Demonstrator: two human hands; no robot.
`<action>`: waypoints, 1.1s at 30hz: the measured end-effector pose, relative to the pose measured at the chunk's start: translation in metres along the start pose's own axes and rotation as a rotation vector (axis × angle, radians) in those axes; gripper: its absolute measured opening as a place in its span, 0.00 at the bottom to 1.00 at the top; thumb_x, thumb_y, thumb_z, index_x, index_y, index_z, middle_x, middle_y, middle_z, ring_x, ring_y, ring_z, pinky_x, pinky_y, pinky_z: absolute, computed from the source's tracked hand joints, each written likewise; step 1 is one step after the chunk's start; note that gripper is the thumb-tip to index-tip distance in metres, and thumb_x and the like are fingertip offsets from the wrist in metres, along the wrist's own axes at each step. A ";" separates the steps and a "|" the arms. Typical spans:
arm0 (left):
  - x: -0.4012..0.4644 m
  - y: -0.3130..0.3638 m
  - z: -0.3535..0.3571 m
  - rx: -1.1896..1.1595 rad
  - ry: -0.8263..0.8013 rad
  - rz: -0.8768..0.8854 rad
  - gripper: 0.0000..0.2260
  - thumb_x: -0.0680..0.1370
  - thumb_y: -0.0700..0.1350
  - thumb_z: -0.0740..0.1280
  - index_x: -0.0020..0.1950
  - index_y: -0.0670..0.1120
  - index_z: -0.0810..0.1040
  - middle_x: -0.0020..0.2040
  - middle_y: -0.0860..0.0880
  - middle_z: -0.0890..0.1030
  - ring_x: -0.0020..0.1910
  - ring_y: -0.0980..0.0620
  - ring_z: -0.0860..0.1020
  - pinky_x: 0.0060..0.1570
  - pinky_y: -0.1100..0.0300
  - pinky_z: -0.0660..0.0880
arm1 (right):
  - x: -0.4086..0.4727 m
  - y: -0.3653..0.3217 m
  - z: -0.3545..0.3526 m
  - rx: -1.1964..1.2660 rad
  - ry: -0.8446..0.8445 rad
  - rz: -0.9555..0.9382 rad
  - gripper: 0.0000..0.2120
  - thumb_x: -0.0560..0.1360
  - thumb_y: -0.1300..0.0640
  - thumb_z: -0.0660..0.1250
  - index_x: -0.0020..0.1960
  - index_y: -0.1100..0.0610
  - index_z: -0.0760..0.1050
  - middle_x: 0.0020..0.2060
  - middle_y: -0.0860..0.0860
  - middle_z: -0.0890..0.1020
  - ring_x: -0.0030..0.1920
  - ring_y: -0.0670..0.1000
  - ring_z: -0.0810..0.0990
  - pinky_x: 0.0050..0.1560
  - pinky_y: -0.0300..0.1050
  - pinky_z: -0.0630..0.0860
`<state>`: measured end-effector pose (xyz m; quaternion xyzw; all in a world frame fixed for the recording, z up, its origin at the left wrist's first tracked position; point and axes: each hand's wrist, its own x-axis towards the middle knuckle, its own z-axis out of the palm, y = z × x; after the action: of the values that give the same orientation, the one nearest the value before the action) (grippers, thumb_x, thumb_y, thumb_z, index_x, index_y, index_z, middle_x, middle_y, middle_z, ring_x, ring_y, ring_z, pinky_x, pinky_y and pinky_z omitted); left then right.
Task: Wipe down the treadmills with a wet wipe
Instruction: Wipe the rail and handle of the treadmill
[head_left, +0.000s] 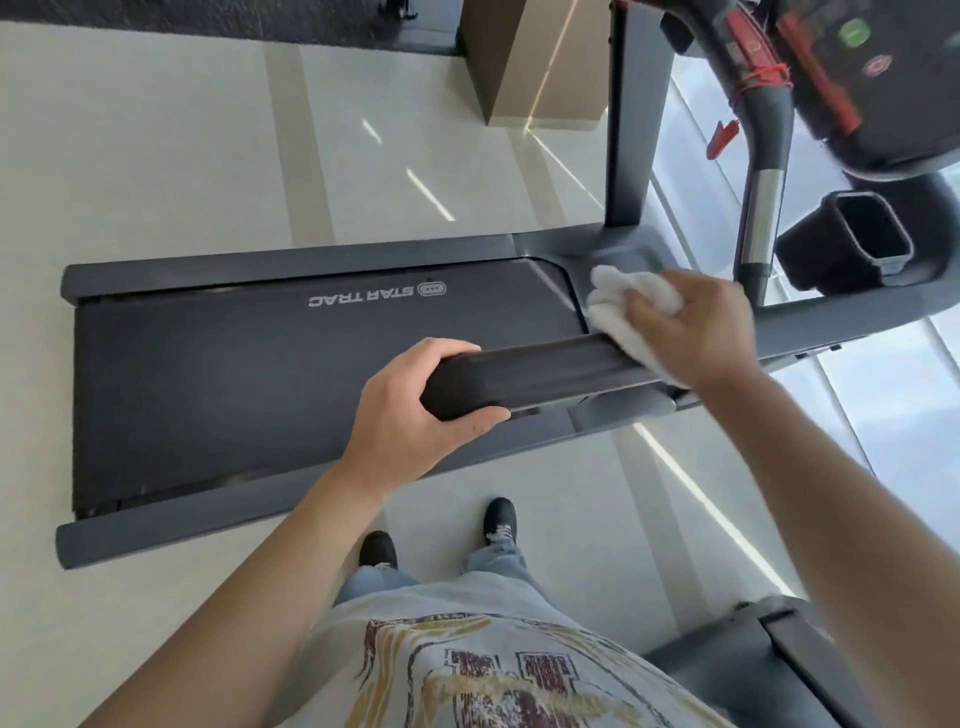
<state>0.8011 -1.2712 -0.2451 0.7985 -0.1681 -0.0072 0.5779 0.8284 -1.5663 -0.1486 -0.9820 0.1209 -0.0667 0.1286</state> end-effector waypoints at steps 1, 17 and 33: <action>0.000 0.000 0.000 -0.002 0.005 0.000 0.23 0.71 0.57 0.81 0.62 0.51 0.81 0.56 0.59 0.83 0.56 0.55 0.82 0.56 0.51 0.80 | 0.010 0.011 -0.009 -0.042 -0.080 0.083 0.22 0.73 0.36 0.64 0.49 0.54 0.82 0.39 0.52 0.82 0.45 0.59 0.81 0.49 0.53 0.80; -0.010 0.011 0.007 -0.021 0.071 -0.120 0.26 0.69 0.54 0.83 0.62 0.51 0.75 0.55 0.58 0.80 0.56 0.53 0.80 0.54 0.58 0.77 | 0.006 -0.108 0.016 0.146 -0.677 -0.288 0.17 0.76 0.43 0.60 0.39 0.56 0.68 0.33 0.53 0.72 0.35 0.50 0.64 0.38 0.48 0.71; 0.018 0.024 0.037 0.267 0.415 0.064 0.11 0.79 0.41 0.62 0.44 0.42 0.84 0.36 0.53 0.80 0.32 0.52 0.75 0.31 0.57 0.69 | 0.041 -0.084 0.010 0.160 -0.939 -0.112 0.14 0.76 0.46 0.66 0.41 0.54 0.83 0.29 0.47 0.79 0.32 0.52 0.75 0.37 0.45 0.72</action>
<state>0.8044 -1.3166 -0.2314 0.8464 -0.0704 0.1975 0.4896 0.8879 -1.4957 -0.1312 -0.8979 -0.0091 0.3683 0.2409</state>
